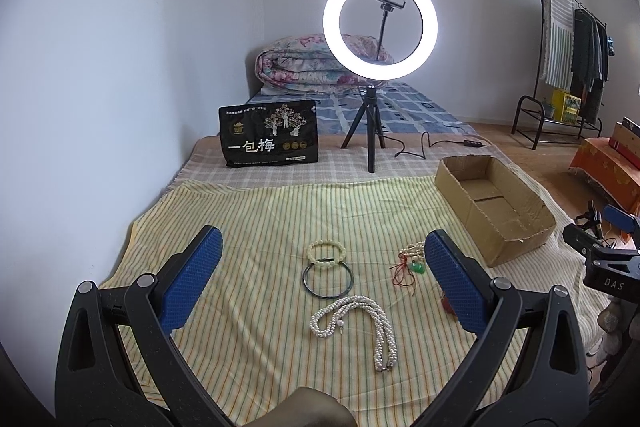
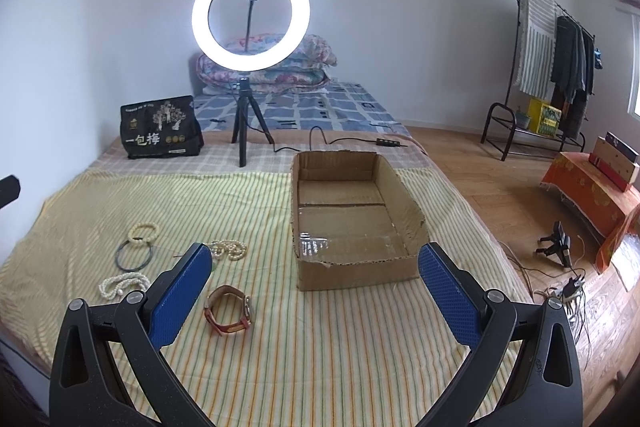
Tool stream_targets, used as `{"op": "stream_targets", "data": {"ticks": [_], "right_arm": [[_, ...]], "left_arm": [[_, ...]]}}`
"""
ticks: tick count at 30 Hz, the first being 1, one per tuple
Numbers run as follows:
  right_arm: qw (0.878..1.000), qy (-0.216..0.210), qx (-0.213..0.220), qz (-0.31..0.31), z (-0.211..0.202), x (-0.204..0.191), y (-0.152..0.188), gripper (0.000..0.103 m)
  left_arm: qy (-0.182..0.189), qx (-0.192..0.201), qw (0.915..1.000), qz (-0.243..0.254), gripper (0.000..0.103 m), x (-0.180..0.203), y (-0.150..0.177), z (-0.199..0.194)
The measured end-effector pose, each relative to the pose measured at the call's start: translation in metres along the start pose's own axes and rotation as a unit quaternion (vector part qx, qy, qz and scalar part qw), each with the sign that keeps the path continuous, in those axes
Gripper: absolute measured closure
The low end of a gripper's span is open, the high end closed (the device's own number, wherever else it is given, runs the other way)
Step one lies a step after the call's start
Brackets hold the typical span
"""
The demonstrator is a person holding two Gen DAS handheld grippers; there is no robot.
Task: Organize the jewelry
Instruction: 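Lower the right gripper onto the brown leather watch and close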
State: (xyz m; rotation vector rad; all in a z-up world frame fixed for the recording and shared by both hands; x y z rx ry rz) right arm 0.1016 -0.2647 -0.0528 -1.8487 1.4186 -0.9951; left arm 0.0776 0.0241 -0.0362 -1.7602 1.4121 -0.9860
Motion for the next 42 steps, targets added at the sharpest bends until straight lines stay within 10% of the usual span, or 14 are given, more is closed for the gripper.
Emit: {"op": "stream_targets", "data": {"ticks": [16, 27, 42], "right_arm": [[0.993, -0.100, -0.029, -0.049, 0.041, -0.041, 0.013, 0.001], [0.979, -0.172, -0.075, -0.081, 0.064, -0.077, 0.030, 0.002], [0.942, -0.265, -0.152, -0.136, 0.093, -0.121, 0.059, 0.053]], "left_arm": [[-0.027, -0.031, 0.9976, -0.055, 0.001, -0.061, -0.013, 0.049], [-0.022, -0.130, 0.9879, -0.081, 0.041, -0.075, 0.013, 0.107], [0.009, -0.325, 0.9340, -0.148, 0.067, -0.065, 0.093, 0.190]]}}
Point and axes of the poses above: each gripper's, at about its wrist camera, not at the fingertips, and z roughly the way its jaws point, x to its right, y to its underside, the point moved 8 cm from there along z, roughly the way its jaws point, and after that the axes turned 9 degrees about -z, right-handed, at the moved point
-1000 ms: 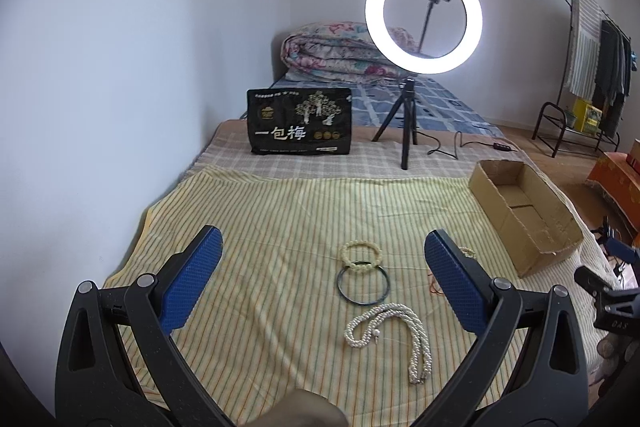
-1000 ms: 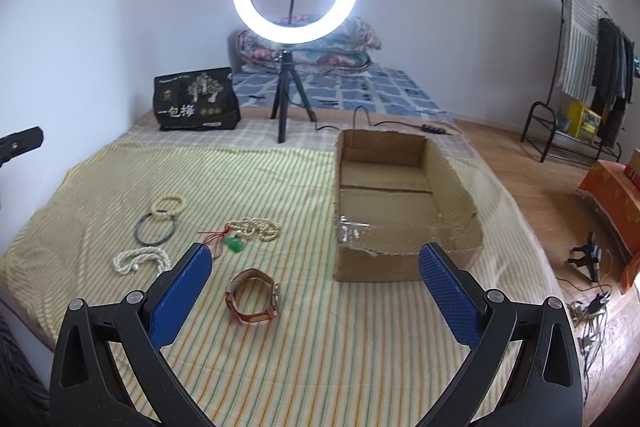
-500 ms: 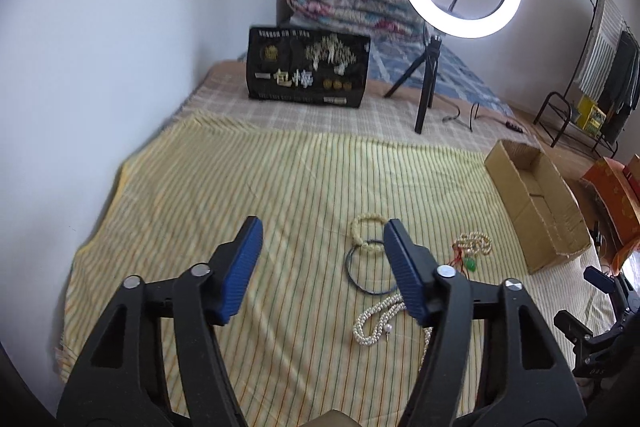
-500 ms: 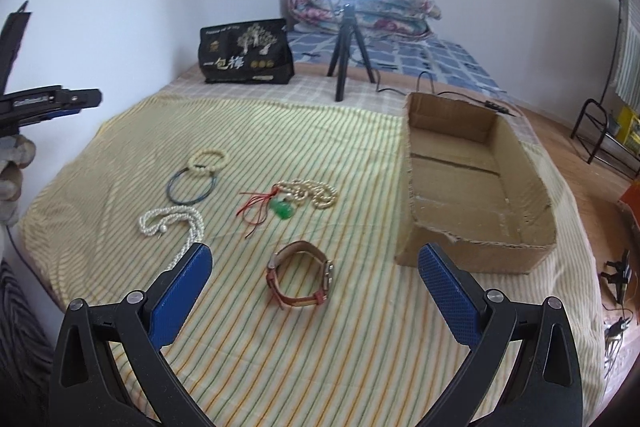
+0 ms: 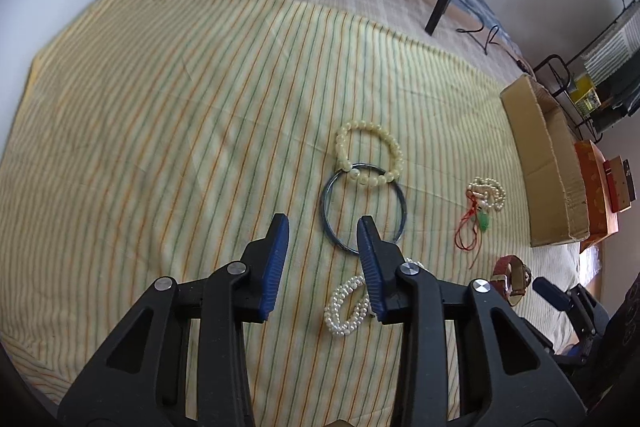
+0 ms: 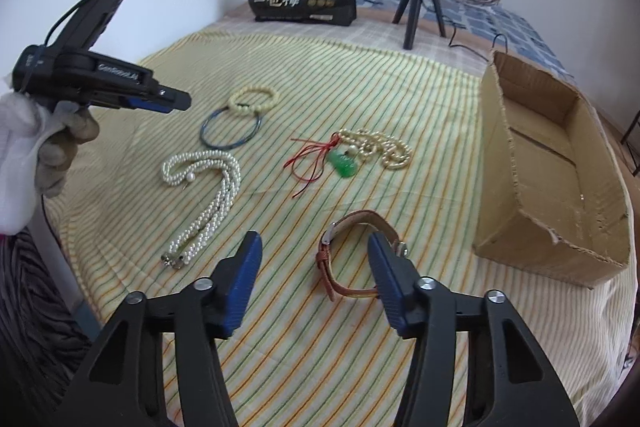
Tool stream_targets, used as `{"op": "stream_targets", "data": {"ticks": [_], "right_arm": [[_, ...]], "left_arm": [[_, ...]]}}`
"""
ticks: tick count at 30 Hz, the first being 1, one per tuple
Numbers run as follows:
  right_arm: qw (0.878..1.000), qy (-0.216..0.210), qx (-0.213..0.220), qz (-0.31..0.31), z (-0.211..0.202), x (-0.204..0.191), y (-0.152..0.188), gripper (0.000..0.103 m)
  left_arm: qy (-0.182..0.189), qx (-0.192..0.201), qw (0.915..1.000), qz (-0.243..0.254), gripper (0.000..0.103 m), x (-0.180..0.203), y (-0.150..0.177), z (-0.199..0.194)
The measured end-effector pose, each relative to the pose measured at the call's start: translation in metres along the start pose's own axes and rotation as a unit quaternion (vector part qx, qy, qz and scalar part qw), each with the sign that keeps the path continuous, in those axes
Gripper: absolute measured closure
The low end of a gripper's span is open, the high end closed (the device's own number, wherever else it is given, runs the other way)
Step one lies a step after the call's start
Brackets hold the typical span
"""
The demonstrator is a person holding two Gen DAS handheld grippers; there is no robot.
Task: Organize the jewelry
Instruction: 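Lower the right gripper onto the brown leather watch and close, then carry the watch with the right gripper while the left gripper grasps the dark bangle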
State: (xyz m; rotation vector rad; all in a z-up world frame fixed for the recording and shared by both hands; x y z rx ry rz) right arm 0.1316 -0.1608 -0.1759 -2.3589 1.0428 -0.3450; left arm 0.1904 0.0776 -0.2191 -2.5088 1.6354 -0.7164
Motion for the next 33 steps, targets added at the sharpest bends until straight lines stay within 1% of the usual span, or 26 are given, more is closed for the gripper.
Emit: {"op": "stream_targets", "data": {"ticks": [3, 8, 9, 13, 17, 20, 23, 24, 26, 27, 28, 29, 30, 31, 32, 33], "right_arm": [[1.000, -0.004, -0.011, -0.002, 0.008, 0.000, 0.002, 0.054], [1.000, -0.010, -0.017, -0.002, 0.013, 0.000, 0.002, 0.057], [1.000, -0.010, -0.017, -0.003, 0.014, 0.000, 0.001, 0.057], [1.000, -0.018, -0.020, -0.005, 0.017, -0.001, 0.001, 0.063], [0.999, -0.019, -0.025, -0.006, 0.022, 0.000, 0.001, 0.064], [0.999, -0.019, -0.027, -0.005, 0.025, 0.002, 0.000, 0.064], [0.999, -0.015, -0.034, -0.013, 0.030, 0.000, -0.001, 0.068], [0.999, -0.012, -0.038, -0.018, 0.032, -0.001, 0.000, 0.068], [0.998, -0.005, -0.050, -0.030, 0.037, -0.005, 0.003, 0.068], [0.998, -0.002, -0.057, -0.036, 0.039, -0.005, 0.005, 0.071], [0.997, 0.001, -0.066, -0.042, 0.042, -0.006, 0.008, 0.075], [0.996, 0.003, -0.070, -0.047, 0.044, -0.007, 0.010, 0.076], [0.996, 0.005, -0.070, -0.051, 0.045, -0.007, 0.011, 0.080], [0.996, 0.006, -0.070, -0.050, 0.044, -0.007, 0.011, 0.088], [0.996, 0.009, -0.070, -0.047, 0.043, -0.005, 0.011, 0.092], [0.997, 0.009, -0.069, -0.042, 0.041, -0.003, 0.011, 0.095]], "left_arm": [[-0.011, -0.010, 0.9999, -0.008, 0.071, -0.004, -0.002, 0.011], [-0.015, -0.023, 0.9995, -0.018, 0.072, -0.007, -0.005, 0.022], [-0.017, -0.024, 0.9994, -0.016, 0.072, -0.006, -0.004, 0.023], [-0.035, -0.027, 0.9990, 0.000, 0.072, 0.000, -0.005, 0.033], [-0.059, -0.019, 0.9979, 0.021, 0.075, 0.004, -0.004, 0.041], [-0.070, -0.006, 0.9970, 0.031, 0.081, 0.006, -0.005, 0.043], [-0.075, 0.005, 0.9965, 0.036, 0.091, 0.007, -0.005, 0.043], [-0.074, 0.007, 0.9965, 0.037, 0.096, 0.007, -0.006, 0.043], [-0.072, 0.010, 0.9968, 0.034, 0.098, 0.008, -0.006, 0.044], [-0.070, 0.009, 0.9970, 0.031, 0.100, 0.007, -0.006, 0.043], [-0.067, 0.009, 0.9973, 0.028, 0.101, 0.007, -0.007, 0.043], [-0.063, 0.009, 0.9977, 0.023, 0.101, 0.007, -0.007, 0.042], [-0.058, 0.008, 0.9981, 0.018, 0.101, 0.006, -0.008, 0.041], [-0.053, 0.008, 0.9985, 0.014, 0.101, 0.006, -0.008, 0.038], [-0.048, 0.009, 0.9988, 0.010, 0.101, 0.006, -0.009, 0.035], [-0.043, 0.012, 0.9990, 0.009, 0.101, 0.006, -0.008, 0.030]]}}
Point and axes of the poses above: each gripper's, at about its wrist camera, not at the fingertips, and z roughly the way its jaws point, x to its right, y to its underside, the point moved 8 cm from there along z, roughly the way its jaws point, and after that the axes turned 9 degrees about -z, right-handed, at the moved point
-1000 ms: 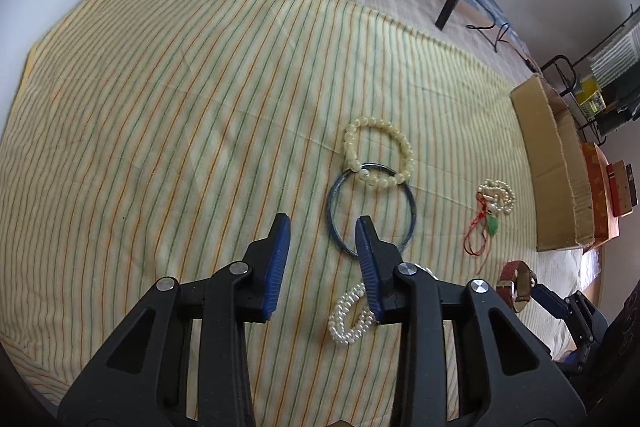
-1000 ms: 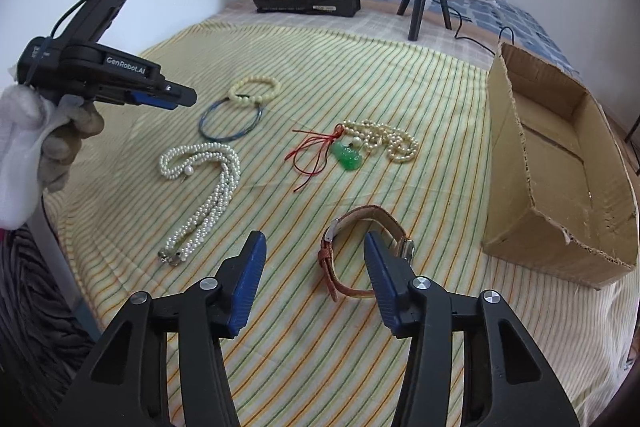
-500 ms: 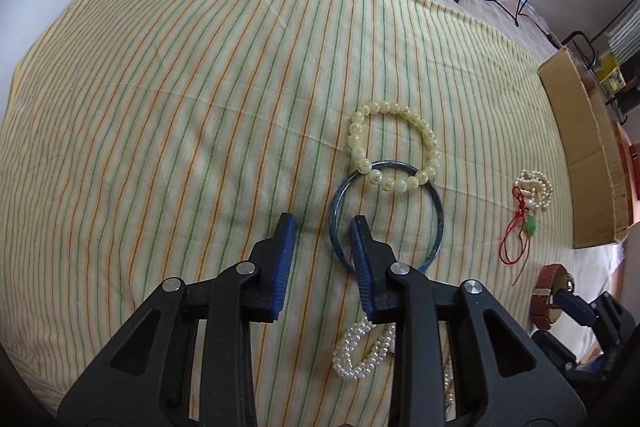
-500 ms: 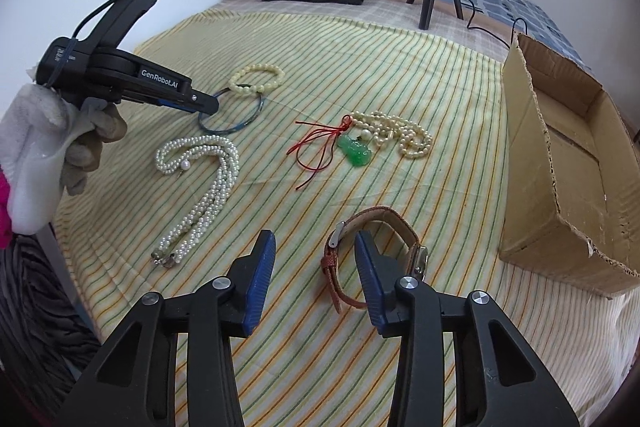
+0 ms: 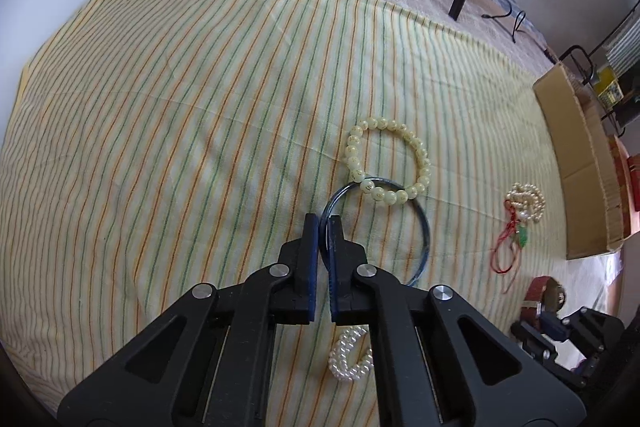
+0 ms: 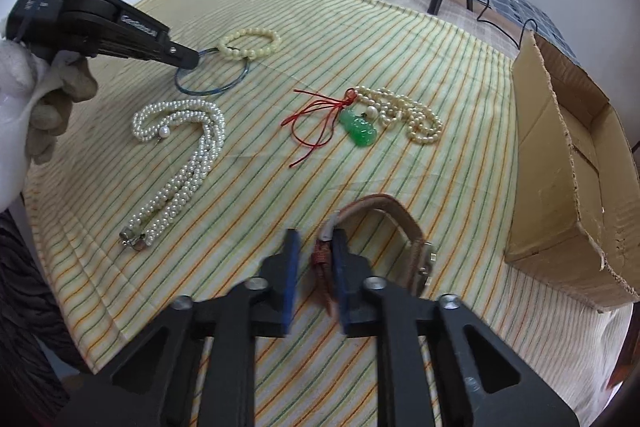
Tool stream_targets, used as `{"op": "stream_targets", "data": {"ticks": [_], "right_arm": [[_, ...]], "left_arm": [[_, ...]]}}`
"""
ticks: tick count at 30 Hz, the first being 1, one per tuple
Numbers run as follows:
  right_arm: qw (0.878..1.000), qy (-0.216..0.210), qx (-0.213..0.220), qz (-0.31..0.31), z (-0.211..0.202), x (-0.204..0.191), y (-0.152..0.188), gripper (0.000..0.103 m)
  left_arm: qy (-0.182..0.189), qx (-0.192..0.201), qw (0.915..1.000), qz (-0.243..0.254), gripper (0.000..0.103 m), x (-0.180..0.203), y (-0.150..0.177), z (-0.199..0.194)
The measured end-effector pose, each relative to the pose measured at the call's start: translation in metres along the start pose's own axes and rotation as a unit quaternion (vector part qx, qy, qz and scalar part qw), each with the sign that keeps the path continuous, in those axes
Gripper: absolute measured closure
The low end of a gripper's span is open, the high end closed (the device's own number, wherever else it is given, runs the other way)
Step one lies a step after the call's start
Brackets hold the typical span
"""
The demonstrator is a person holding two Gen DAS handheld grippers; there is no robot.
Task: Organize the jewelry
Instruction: 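Carry the watch with the right gripper while the left gripper grasps the dark bangle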
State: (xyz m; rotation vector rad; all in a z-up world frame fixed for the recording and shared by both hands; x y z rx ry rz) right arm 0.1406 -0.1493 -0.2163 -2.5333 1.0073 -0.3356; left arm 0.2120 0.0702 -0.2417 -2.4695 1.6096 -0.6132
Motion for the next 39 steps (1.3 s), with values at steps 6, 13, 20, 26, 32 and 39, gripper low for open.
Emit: {"op": "stream_targets", "data": {"ticks": [6, 13, 20, 26, 32, 39], "right_arm": [[1.000, -0.010, 0.015, 0.017, -0.011, 0.003, -0.003, 0.095], [0.999, -0.010, 0.042, 0.028, -0.028, 0.007, -0.008, 0.095], [0.995, -0.011, 0.082, 0.051, -0.052, 0.019, -0.015, 0.095], [0.992, -0.002, 0.108, 0.070, -0.067, 0.035, -0.020, 0.095], [0.987, 0.011, 0.131, 0.091, -0.078, 0.056, -0.023, 0.095], [0.980, 0.032, 0.154, 0.124, -0.094, 0.094, -0.024, 0.095]], "left_arm": [[0.029, 0.024, 0.9993, -0.007, 0.102, 0.003, -0.003, -0.031], [0.049, 0.052, 0.9974, -0.003, 0.102, 0.012, -0.006, -0.058], [0.068, 0.074, 0.9949, 0.006, 0.102, 0.027, -0.008, -0.078], [0.091, 0.080, 0.9925, 0.016, 0.102, 0.051, -0.009, -0.088], [0.116, 0.081, 0.9894, 0.032, 0.102, 0.083, -0.005, -0.097], [0.143, 0.081, 0.9849, 0.056, 0.102, 0.127, 0.004, -0.104]]}}
Point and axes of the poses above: each gripper's, at about its wrist camera, not at the fingertips, and z roughly the way its jaws point, x to its right, y to its underside, the point moved 8 cm from there along z, roughly the way its jaws point, and after that the axes turned 9 degrees about -z, right-handed, at the moved point
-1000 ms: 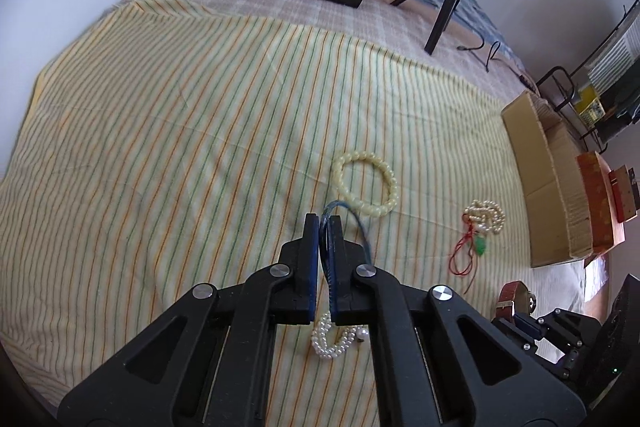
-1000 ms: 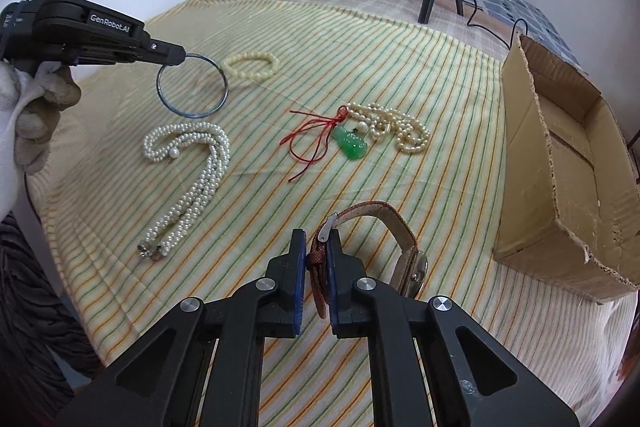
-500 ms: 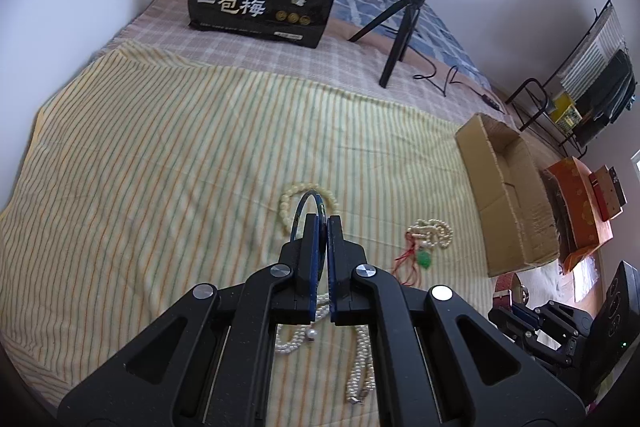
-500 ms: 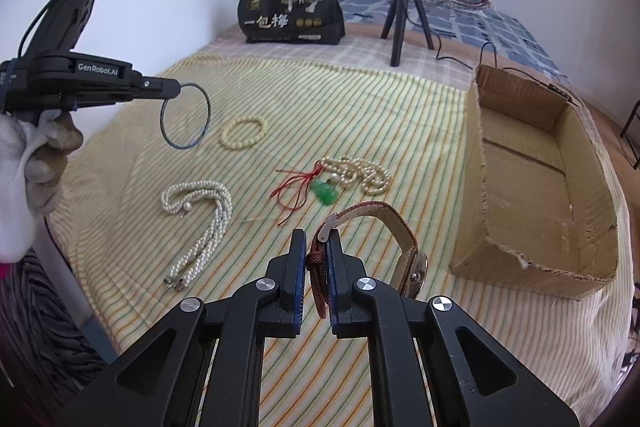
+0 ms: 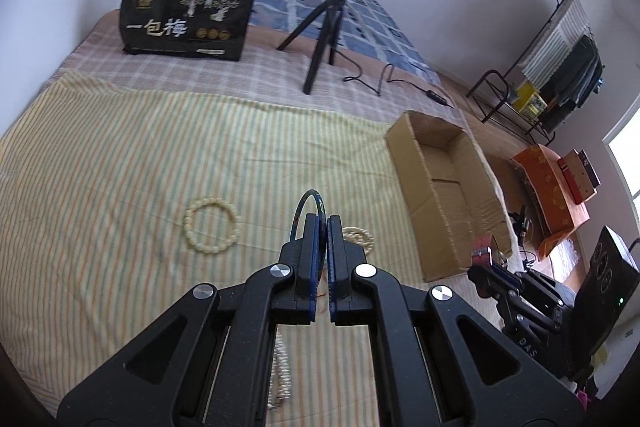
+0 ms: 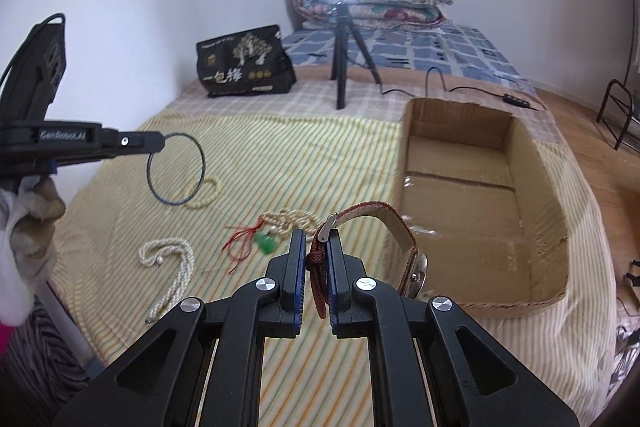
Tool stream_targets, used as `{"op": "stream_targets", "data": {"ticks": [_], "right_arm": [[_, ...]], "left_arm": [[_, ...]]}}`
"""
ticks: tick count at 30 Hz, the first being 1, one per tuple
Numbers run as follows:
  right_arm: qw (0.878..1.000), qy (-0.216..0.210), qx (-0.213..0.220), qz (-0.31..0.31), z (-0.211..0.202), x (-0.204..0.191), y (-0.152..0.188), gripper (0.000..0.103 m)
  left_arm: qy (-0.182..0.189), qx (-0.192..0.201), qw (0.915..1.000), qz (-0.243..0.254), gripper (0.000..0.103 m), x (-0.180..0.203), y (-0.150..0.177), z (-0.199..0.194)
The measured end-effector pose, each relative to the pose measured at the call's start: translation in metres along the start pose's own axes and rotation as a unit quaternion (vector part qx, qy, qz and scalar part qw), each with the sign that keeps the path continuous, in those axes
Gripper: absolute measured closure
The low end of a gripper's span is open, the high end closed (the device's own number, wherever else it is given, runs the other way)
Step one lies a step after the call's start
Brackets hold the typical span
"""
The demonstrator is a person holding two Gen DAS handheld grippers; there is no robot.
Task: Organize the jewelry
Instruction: 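Carry the watch with the right gripper while the left gripper grasps the dark bangle, then release the watch into the box with the right gripper while the left drops the bangle there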
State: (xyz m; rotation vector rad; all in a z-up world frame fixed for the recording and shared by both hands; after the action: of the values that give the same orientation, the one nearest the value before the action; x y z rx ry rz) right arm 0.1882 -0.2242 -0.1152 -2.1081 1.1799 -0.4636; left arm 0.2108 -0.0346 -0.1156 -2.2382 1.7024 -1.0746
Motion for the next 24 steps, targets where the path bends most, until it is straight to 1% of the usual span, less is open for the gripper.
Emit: {"op": "stream_targets", "data": {"ticks": [4, 12, 17, 24], "right_arm": [[1.000, 0.011, 0.008, 0.013, -0.003, 0.020, -0.007, 0.095], [0.999, 0.038, 0.009, 0.022, 0.005, 0.059, -0.018, 0.095], [0.998, 0.046, 0.009, 0.030, 0.013, 0.083, -0.024, 0.095], [0.998, 0.046, 0.007, 0.045, 0.026, 0.111, -0.032, 0.095]], "left_arm": [[0.015, -0.004, 0.9998, 0.015, 0.102, 0.029, 0.005, 0.007], [0.041, -0.013, 0.9979, 0.047, 0.102, 0.089, 0.017, 0.024], [0.058, -0.021, 0.9965, 0.057, 0.102, 0.117, 0.022, 0.034], [0.079, -0.027, 0.9941, 0.069, 0.102, 0.156, 0.029, 0.049]]}}
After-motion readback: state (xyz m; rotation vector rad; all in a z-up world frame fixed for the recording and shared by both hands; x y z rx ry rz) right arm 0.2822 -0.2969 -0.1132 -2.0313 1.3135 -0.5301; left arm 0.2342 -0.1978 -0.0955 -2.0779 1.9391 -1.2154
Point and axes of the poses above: each gripper's, at about its wrist camera, not at the fingertips, and z roughly the way its jaws point, x to its right, y to its underside, the point moved 8 cm from there along z, roughly the way its jaws point, and after that the axes turned 9 degrees about -z, right-handed, at the moved point
